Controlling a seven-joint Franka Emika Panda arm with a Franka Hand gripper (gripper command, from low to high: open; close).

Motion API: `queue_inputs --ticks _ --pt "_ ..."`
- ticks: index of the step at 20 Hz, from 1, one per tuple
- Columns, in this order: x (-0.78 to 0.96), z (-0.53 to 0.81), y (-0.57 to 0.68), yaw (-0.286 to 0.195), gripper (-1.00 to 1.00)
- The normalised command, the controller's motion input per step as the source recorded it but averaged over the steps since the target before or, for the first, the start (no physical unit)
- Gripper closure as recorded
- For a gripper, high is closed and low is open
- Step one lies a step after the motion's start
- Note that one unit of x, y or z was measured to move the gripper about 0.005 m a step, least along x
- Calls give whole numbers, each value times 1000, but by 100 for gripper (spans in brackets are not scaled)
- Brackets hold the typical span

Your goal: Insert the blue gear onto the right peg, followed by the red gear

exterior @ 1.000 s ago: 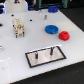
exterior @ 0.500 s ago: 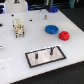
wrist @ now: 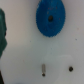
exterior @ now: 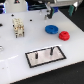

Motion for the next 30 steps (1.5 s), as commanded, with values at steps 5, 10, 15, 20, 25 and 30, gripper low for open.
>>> queue_inputs --ticks 5,10,15,20,25,30 --pt "-283 -584 23 0 -100" --pt "-211 -523 -29 0 -100" --pt "-236 -360 -102 0 -100" --pt "-304 -271 -49 0 100" --pt "-287 -201 -9 0 100" --pt "-145 -68 4 0 100"
